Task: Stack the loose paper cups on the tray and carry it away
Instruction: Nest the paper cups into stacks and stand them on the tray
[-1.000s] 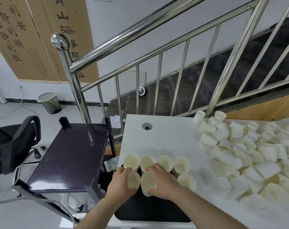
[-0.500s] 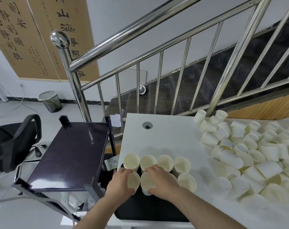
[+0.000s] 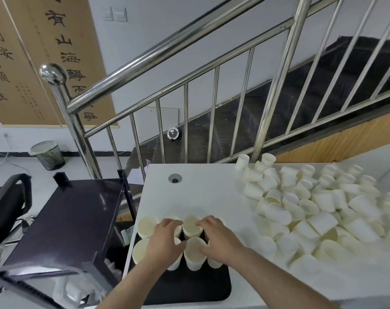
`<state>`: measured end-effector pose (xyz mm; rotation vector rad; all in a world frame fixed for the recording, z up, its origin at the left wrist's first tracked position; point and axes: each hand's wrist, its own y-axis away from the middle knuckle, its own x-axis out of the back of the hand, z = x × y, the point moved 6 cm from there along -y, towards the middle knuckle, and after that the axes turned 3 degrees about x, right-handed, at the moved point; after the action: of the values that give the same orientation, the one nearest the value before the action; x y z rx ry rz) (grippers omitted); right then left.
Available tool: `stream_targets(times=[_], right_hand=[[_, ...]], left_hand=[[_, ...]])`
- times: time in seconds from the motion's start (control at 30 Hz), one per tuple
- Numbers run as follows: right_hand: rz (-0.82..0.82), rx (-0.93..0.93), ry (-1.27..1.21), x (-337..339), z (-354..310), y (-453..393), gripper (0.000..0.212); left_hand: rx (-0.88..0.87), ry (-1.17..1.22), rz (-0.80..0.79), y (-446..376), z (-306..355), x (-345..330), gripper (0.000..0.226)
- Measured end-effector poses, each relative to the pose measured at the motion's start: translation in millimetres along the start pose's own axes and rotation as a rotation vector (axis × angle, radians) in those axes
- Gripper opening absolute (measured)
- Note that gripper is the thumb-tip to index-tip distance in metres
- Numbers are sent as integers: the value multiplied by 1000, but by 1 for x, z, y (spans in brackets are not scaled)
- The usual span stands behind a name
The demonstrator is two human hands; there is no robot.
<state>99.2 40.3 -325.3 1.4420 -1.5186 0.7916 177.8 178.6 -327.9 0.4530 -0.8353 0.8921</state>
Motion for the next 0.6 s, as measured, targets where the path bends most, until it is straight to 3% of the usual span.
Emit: stream_targets(times=[0.6], right_hand=[[134,-152,94,101,191,137,65]], left_hand=[[-129,35,-68,-2,202,-131,54]])
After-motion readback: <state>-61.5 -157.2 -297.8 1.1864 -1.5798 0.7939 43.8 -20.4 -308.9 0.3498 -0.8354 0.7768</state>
